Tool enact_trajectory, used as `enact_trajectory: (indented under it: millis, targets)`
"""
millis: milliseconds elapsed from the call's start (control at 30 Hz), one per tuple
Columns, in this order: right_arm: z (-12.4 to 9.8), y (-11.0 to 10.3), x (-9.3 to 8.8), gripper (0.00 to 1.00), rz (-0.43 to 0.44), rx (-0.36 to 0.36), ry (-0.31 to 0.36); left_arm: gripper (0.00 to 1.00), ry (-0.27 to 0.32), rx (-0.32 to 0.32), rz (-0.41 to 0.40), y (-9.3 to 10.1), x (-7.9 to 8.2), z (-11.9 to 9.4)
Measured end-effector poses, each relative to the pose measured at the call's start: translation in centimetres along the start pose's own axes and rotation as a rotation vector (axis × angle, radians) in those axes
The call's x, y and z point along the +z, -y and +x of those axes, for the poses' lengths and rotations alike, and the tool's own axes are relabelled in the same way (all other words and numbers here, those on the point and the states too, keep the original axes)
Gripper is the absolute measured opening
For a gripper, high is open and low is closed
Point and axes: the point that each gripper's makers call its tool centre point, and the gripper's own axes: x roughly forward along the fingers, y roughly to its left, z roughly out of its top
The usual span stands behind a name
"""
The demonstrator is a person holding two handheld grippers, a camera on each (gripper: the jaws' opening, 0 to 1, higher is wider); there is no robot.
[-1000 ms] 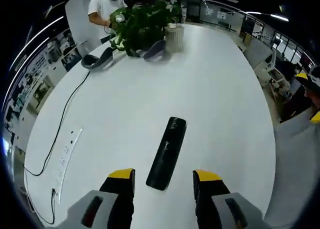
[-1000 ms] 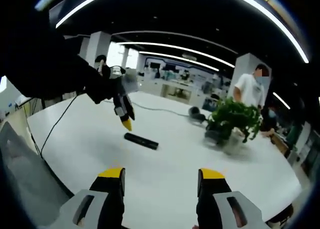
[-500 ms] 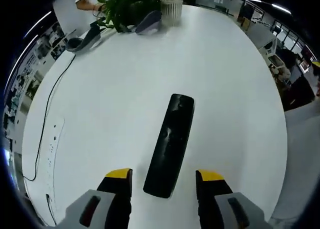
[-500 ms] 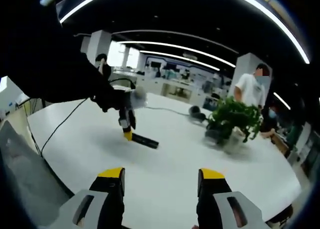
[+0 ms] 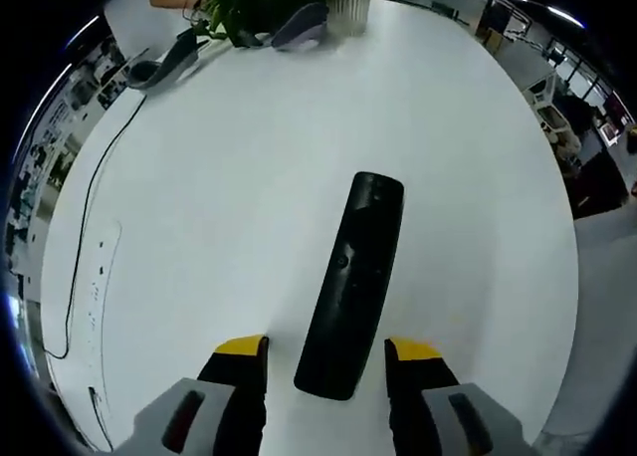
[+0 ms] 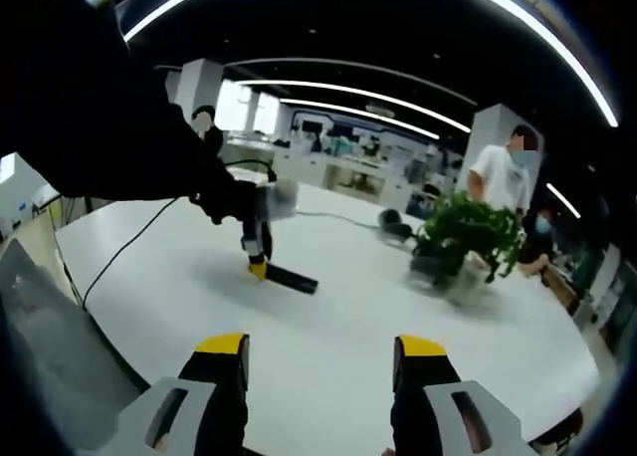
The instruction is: Press the specified remote control buttons in sequence, fully releasing each button before pressing the next.
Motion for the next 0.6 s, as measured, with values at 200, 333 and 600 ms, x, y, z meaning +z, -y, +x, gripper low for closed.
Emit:
enact_trajectory:
  millis: [200, 333, 600]
  targets:
    - [0.0, -0.01, 0.05, 0.55, -0.002, 0.001, -0.001, 0.46, -0.005, 0.005, -0.007, -0.45, 0.15, 0.15]
    - [-0.01, 0.13, 0.12, 0.55, -0.005, -0.006, 0.0, 0.4, -0.022, 0.007, -0.007, -0.32, 0.04, 0.14]
    - [0.0, 0.18, 0.16, 0.55, -0.009, -0.007, 0.0, 0.27, -0.013, 0.017, -0.024, -0.19, -0.01, 0.29]
